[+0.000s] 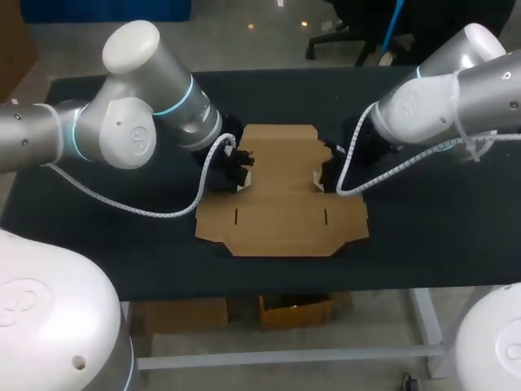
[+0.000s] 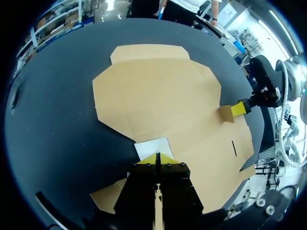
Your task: Assemble the packaging by folding the flat box into shape, placing the metal phone stand inside, and closing the box properly
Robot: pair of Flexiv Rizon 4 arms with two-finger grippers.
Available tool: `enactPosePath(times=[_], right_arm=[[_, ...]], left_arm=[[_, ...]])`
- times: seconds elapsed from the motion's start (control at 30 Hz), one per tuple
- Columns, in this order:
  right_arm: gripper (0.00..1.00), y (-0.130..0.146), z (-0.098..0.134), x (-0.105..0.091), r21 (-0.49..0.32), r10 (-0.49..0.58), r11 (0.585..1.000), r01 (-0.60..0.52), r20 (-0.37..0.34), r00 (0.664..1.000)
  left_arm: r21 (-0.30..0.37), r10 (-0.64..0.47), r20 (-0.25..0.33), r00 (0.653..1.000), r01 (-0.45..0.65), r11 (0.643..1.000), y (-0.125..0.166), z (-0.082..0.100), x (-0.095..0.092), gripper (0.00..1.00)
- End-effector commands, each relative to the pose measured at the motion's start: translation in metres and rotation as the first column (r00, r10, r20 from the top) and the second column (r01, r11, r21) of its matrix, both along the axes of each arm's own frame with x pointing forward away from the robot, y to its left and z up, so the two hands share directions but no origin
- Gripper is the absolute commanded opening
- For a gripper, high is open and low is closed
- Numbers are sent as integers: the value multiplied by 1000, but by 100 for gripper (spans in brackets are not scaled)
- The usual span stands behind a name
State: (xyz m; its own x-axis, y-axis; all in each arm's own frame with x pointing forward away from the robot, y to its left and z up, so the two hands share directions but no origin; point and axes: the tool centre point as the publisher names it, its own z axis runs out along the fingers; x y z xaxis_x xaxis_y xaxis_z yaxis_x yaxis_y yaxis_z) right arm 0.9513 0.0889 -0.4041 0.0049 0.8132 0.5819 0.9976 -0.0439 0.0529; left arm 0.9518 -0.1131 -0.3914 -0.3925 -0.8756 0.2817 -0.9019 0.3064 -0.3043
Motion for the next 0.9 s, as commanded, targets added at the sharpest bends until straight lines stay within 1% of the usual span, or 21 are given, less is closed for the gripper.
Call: enactPosePath(times=[0.03,0.4,0.9], right_arm=[[0,5,-2,2,-8,5,1000,-5,-7,1000],[0,7,-6,3,-16,7,1000,-7,-19,1000],[0,11,-12,4,-31,10,999,-11,-40,999]], left_arm=[[6,5,-2,1000,-5,1000,-2,-2,1,0],[5,40,-15,999,-40,999,-4,-7,8,0],[18,44,-21,999,-43,999,-9,-12,7,0]])
